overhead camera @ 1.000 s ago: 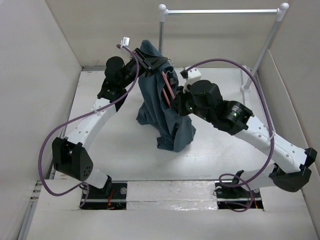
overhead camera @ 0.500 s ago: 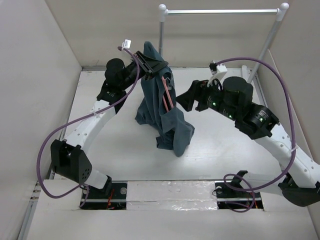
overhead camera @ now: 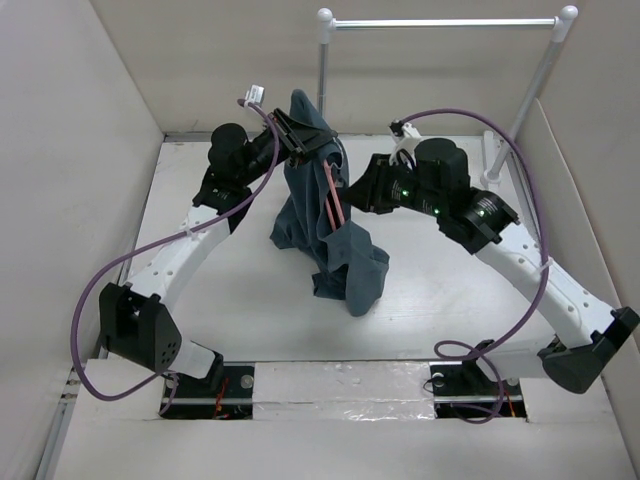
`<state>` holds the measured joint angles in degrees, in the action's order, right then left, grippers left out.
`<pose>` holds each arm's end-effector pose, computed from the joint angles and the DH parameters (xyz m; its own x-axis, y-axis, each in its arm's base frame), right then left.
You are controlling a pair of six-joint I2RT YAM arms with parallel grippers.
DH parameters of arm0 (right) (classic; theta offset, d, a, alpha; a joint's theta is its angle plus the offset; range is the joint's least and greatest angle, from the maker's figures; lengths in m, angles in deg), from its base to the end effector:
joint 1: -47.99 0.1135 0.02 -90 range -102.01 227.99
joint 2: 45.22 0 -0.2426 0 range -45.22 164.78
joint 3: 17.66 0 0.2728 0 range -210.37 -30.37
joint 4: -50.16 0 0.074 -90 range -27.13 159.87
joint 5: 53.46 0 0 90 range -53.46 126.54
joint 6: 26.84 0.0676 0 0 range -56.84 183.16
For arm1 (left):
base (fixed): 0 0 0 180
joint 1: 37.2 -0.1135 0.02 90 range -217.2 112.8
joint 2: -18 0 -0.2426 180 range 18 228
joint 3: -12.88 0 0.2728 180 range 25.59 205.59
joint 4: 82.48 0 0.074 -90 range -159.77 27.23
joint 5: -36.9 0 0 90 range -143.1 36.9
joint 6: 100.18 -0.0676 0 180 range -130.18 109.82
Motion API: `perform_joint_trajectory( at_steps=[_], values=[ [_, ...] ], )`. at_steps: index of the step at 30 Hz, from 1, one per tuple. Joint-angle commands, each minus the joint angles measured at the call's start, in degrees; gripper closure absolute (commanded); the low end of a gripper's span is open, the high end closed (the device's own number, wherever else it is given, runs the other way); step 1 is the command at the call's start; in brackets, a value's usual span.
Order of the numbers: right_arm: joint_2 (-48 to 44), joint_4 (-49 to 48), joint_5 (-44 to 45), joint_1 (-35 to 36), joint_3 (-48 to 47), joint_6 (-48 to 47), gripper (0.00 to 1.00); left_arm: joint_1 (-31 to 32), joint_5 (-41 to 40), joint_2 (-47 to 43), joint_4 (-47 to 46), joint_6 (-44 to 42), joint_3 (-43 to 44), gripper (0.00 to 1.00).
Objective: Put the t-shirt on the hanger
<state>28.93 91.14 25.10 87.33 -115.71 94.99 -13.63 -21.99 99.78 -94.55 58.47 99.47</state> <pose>0.2523 0.2241 0.4162 -0.5980 0.1782 -0.7814 -0.5327 0.6401 0.5536 0.3374 -0.1853 0.4148 -0.6440 -0.5890 -0.4881 0.5375 0.1056 -0.8366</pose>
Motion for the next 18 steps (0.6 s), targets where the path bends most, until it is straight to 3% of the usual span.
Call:
perform_joint_trajectory(
  at_steps=[1, 2, 3, 12, 18],
  values=[
    [0.64, -2.52, -1.22, -0.31, -2.55, 1.47, 0.76, 0.07, 1.85, -3.90, -6.43, 1.32, -0.06, 1.00],
    [0.65, -2.69, -0.78, -0.31, -2.90, 1.56, 0.97, 0.07, 2.11, -3.99, -6.25, 1.23, -0.23, 1.00],
    [0.65, -2.87, 0.36, -0.31, -3.42, 1.39, 1.00, 0.07, 2.11, -3.99, -6.08, 1.23, -0.41, 1.00],
    [4.59, 1.08, 5.37, -2.85, -14.84, 0.42, 1.00, 0.07, 4.13, -3.47, -6.52, 1.32, -2.70, 1.00],
    [8.38, 4.86, 3.72, -4.00, -16.79, 0.42, 1.00, 0.07, 5.36, -2.94, -6.60, 1.50, -1.38, 1.00]
  ],
)
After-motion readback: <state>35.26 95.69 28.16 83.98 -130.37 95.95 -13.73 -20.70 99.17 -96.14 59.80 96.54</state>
